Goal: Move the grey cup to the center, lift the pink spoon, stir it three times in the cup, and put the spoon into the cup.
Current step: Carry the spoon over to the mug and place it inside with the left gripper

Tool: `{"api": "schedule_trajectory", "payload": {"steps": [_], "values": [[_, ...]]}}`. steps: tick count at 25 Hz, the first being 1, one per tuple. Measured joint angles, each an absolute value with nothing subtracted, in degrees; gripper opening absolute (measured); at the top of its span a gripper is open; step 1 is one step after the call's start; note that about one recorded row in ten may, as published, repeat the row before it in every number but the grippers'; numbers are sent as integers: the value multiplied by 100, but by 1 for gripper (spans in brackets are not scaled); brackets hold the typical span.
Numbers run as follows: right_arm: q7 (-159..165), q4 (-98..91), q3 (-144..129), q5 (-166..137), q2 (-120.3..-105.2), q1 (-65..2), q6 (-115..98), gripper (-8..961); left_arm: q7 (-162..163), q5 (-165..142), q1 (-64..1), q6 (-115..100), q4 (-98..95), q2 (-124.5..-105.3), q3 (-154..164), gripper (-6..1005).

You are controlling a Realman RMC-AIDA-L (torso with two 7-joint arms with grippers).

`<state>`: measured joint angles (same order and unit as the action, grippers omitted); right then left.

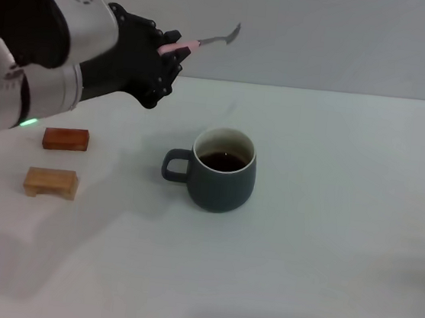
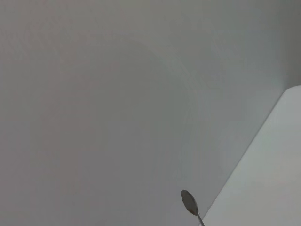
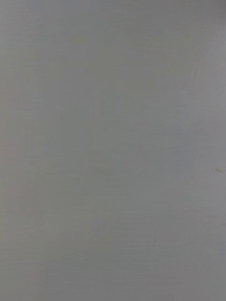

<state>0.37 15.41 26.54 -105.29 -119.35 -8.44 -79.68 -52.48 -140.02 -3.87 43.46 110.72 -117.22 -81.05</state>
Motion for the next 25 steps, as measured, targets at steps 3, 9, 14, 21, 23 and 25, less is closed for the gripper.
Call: {"api": "schedule_trajectory", "payload": {"steps": [3, 9, 14, 21, 23, 25], "values": [[36, 1547, 2655, -10475, -11935, -840, -7968, -1, -5341, -13935, -404, 4677, 11214, -11734, -8275, 139], [29, 1543, 2657, -10420, -11936, -836, -7968, -1, -5538, -13923, -420, 5379, 11521, -11771, -8481, 139], [22, 1538, 2798, -10415, -11935, -748, -8014, 0, -5696, -13924, -534, 5840, 11504, -11771, -8628, 138], [4, 1520, 3095, -10414, -11934, -608, -8107, 0, -5878, -13968, -589, 6391, 11446, -11778, -8595, 138], [3, 1517, 3125, -10414, -11932, -602, -8108, 0, -5898, -13973, -597, 6457, 11426, -11780, -8595, 138], [3, 1506, 3172, -10414, -11930, -594, -8111, 0, -5926, -13976, -617, 6564, 11364, -11781, -8593, 138]]}}
